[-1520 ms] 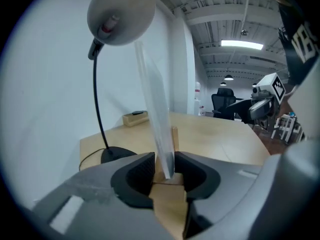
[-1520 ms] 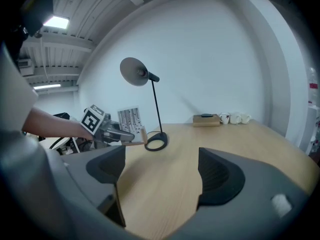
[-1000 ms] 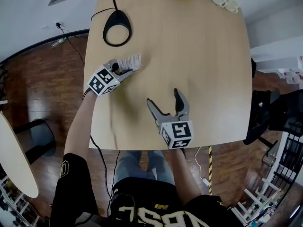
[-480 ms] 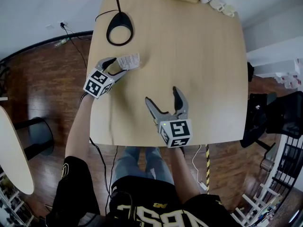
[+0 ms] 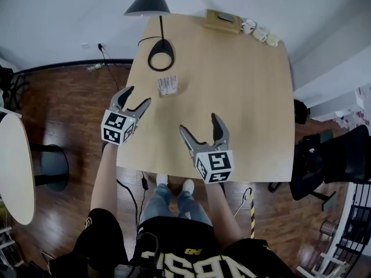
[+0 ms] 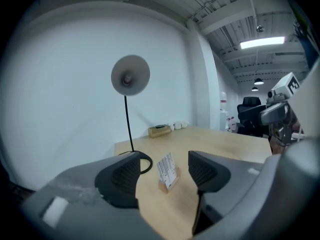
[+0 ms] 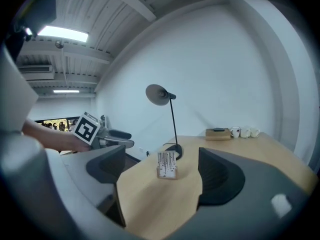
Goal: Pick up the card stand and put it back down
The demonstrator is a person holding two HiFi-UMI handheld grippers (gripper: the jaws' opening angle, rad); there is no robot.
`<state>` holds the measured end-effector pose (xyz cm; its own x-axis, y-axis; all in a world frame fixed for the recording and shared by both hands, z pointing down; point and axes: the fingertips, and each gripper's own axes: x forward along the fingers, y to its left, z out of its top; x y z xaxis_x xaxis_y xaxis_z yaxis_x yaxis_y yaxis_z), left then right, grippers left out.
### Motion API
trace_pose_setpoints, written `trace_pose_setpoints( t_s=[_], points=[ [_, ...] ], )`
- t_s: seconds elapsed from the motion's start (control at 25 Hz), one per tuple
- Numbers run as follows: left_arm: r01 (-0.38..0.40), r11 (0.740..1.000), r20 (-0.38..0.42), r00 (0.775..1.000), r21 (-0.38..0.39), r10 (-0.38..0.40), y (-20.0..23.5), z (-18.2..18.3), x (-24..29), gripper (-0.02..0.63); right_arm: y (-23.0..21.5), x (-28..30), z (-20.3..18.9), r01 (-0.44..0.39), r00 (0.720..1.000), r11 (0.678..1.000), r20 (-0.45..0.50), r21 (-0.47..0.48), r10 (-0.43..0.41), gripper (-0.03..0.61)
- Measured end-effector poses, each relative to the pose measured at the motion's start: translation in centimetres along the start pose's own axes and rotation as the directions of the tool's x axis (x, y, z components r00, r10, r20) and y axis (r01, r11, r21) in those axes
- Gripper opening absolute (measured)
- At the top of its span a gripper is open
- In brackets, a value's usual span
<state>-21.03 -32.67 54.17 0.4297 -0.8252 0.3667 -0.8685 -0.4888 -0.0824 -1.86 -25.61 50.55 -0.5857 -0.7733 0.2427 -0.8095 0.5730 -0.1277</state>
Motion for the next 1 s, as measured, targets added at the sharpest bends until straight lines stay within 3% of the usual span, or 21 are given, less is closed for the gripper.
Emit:
trace_pose_setpoints(
  t_s=[0.28, 0.52, 0.72, 1.0],
  points=[
    [-0.135, 0.991, 0.169, 0.977, 0.011, 0.131, -6.9, 6.9, -10.0, 0.319, 2.4, -5.2, 3.1, -0.061, 0.994, 0.997, 0.093, -0.036, 0.064, 0.462],
    [-0.215, 0.976, 0.290, 0.933, -0.027, 0.213, -10.6, 11.0, -17.2, 0.319, 4.3, -9.4, 6.1, -0.033, 0.988, 0.997, 0.150, -0.075, 0.044, 0.462],
    [-0.263, 0.962, 0.346, 0.898, -0.071, 0.271, -11.5, 11.5, -21.5, 0.319, 7.2, -11.7, 8.2, 0.011, 0.981, 0.995, 0.195, -0.104, 0.009, 0.462],
    [-0.239, 0.968, 0.356, 0.900, -0.080, 0.252, -11.5, 10.4, -24.8, 0.313, 10.7, -13.9, 9.1, 0.096, 0.968, 0.992, 0.242, -0.085, -0.073, 0.462]
  ],
)
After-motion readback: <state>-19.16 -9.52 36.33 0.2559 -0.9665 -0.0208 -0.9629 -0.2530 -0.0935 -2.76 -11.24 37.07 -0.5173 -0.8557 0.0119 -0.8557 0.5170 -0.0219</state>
